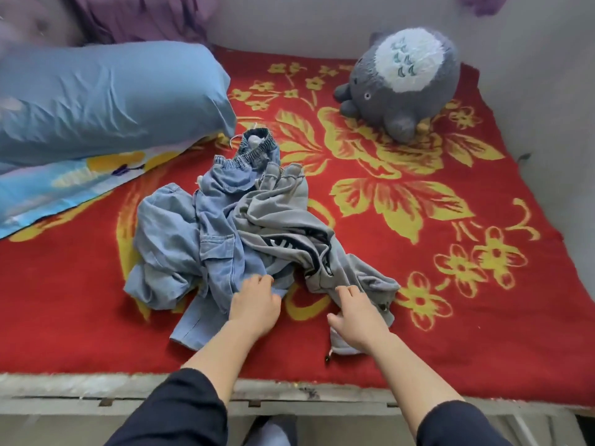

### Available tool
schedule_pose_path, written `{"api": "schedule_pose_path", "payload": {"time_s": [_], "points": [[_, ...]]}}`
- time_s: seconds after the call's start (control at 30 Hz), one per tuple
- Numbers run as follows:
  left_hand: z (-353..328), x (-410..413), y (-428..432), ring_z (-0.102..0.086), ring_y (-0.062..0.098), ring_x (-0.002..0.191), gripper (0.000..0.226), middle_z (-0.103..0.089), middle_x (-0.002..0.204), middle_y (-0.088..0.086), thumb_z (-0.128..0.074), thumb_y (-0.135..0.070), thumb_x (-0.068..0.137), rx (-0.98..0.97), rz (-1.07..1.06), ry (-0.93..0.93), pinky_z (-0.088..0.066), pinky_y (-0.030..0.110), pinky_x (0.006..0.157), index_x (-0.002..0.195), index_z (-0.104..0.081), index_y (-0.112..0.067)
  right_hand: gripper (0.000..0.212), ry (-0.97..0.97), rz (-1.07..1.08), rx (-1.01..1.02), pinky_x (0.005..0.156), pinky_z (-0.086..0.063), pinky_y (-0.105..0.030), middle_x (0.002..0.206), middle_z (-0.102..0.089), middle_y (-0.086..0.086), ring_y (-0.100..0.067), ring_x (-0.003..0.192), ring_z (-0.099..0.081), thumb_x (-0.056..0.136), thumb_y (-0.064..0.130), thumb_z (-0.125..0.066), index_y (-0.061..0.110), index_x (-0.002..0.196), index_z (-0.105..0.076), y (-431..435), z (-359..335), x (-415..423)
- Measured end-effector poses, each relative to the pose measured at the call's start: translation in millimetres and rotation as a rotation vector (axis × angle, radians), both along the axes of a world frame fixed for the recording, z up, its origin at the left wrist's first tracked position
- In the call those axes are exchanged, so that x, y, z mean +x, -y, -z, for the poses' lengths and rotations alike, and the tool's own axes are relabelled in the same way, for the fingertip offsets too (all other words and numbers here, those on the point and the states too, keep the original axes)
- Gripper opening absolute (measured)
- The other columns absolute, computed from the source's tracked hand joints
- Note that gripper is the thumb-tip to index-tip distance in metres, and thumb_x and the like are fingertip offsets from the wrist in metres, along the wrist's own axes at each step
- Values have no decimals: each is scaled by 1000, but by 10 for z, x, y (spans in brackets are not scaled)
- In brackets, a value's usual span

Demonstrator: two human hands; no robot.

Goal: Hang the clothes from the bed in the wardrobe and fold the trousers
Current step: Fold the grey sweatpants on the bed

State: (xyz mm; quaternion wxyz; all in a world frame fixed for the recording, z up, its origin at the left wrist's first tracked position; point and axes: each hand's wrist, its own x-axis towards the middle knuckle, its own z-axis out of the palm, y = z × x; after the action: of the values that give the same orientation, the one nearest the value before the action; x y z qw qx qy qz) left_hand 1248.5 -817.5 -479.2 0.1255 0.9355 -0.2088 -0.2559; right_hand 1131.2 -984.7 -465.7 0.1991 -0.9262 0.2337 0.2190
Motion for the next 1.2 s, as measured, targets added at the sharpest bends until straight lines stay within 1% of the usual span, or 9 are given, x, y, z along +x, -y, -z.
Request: {"api": "schedule_pose_path", "payload": {"time_s": [0.2, 0.43, 0.5, 0.6, 0.7, 0.83, 1.0, 1.13, 1.2], "points": [[377, 1009, 349, -32, 25, 127, 37, -39, 140, 4, -41, -19, 94, -28, -89, 45, -37, 40, 101, 131, -44, -14, 30, 26, -5, 48, 83, -43, -35, 121, -47, -2, -25, 113, -48, 93, 30, -49, 19, 121, -44, 471, 332, 959], [936, 1704, 449, -17, 20, 140, 42, -27, 150, -2, -55, -23, 86, 67, -16, 105, -26, 40, 109, 128, -50, -23, 78, 96, 114, 64, 76, -42, -36, 133, -44, -5, -30, 112, -53, 93, 33, -51, 25, 153, -2, 696, 820, 2019], [1041, 1805, 408, -13, 21, 141, 27, -28, 150, -5, -56, -32, 89, 102, -4, 99, -19, 42, 111, 115, -59, -28, 71, 30, 121, 59, 70, -38, -34, 124, -48, -5, -31, 106, -54, 90, 34, -53, 28, 150, -14, 687, 939, 2190], [1115, 1831, 388, -16, 21, 141, 16, -41, 141, -8, -51, -35, 94, 66, 15, 111, -13, 42, 112, 103, -63, -29, 14, -5, 59, 92, 69, -36, -33, 107, -47, -4, -25, 94, -48, 88, 29, -51, 18, 96, -48, 642, 1075, 2235], [1029, 1745, 457, -49, 21, 117, 10, -60, 99, -8, -49, -27, 94, -145, -25, 65, -29, 44, 105, 88, -56, -26, 37, 24, 154, 497, 63, -32, -31, 80, -33, 2, -15, 72, -35, 78, 36, -60, 20, 63, -31, 589, 1135, 2014], [729, 1529, 679, -59, 24, 80, 11, -61, 71, -5, -53, -31, 92, -313, -66, -90, -43, 38, 70, 84, -53, -24, 47, -52, 80, 376, 60, -34, -31, 86, -36, 7, -15, 80, -44, 63, 62, -63, 27, 71, -32, 606, 1061, 1493], [267, 1263, 1017, -48, 2, 58, 17, -54, 54, -15, -62, -47, 85, -358, 50, -300, -39, 28, 59, 73, -59, -36, 10, 204, 436, 218, 65, -43, -37, 78, -58, 5, -24, 77, -56, 84, 19, -50, 27, 83, -45, 1007, 646, 1210], [-73, 922, 1231, -60, 7, 66, 7, -70, 72, -7, -68, -31, 80, -434, 101, -561, -48, 29, 70, 84, -69, -26, 43, 444, 552, 321, 71, -45, -15, 92, -66, 20, 2, 87, -60, 84, 8, -47, 45, 105, -54, 1352, 68, 1023], [-208, 750, 1344, -63, 6, 71, 13, -72, 78, -7, -64, -19, 72, -569, 56, -686, -50, 25, 69, 81, -69, -25, 52, 539, 560, 401, 81, -48, -22, 100, -67, 21, 0, 97, -61, 84, 2, -45, 45, 112, -56, 1492, -194, 890]]}}
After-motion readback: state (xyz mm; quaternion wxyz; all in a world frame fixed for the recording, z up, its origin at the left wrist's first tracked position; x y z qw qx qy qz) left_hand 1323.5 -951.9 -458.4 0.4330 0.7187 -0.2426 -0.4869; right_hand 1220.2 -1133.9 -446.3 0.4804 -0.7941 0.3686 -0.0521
